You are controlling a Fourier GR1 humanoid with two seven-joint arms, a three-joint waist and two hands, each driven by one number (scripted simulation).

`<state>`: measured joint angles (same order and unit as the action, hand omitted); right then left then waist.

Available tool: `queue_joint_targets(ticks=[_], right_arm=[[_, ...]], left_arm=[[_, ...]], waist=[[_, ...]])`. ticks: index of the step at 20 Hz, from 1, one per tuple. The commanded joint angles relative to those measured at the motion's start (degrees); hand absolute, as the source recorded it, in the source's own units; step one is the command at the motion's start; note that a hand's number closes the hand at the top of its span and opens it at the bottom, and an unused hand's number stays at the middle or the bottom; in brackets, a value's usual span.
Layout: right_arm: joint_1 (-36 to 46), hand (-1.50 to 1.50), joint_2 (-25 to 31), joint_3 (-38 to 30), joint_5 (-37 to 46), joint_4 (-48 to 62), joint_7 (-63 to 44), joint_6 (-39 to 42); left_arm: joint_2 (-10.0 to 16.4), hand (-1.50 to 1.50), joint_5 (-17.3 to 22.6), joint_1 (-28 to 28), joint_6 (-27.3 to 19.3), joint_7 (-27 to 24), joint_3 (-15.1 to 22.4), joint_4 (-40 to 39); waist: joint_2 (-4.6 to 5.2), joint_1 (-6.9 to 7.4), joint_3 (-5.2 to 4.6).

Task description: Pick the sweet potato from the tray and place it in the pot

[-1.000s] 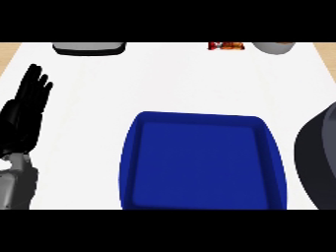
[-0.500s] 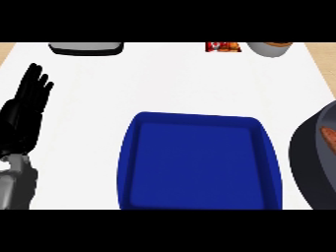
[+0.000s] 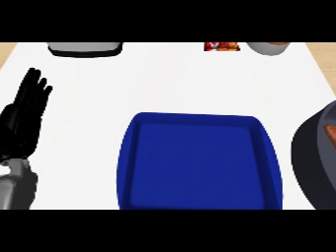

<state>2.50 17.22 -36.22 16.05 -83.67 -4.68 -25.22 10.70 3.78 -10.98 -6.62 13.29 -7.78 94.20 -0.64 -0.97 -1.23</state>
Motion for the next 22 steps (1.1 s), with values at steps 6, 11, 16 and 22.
queue_joint_targets(ticks=[6, 11, 16, 22], right_arm=[[-12.01, -1.5, 0.09, -13.36, -20.48, -2.69, 10.22, 11.81], [-17.97, -1.5, -0.27, -16.2, -24.39, -3.72, 13.58, 18.53], [-22.06, -1.5, 2.08, -21.26, -28.73, 4.01, 19.87, 26.33], [-24.64, -1.5, 1.31, -22.68, -28.68, 1.59, 17.61, 29.19]], left_arm=[[1.11, 0.0, 1.22, 0.44, 0.81, 1.81, -1.51, 1.25], [0.46, 0.0, -0.83, -0.62, 0.59, -0.74, -0.62, -1.11], [0.77, 0.0, 0.03, -1.9, 1.13, -1.61, -1.9, -3.35], [-1.11, 0.0, -1.29, -0.08, 0.26, -1.2, -0.2, -0.63]], waist=[[0.44, 0.19, 1.26], [0.58, 0.46, 1.23], [0.61, 0.42, 1.25], [0.6, 0.62, 1.22]])
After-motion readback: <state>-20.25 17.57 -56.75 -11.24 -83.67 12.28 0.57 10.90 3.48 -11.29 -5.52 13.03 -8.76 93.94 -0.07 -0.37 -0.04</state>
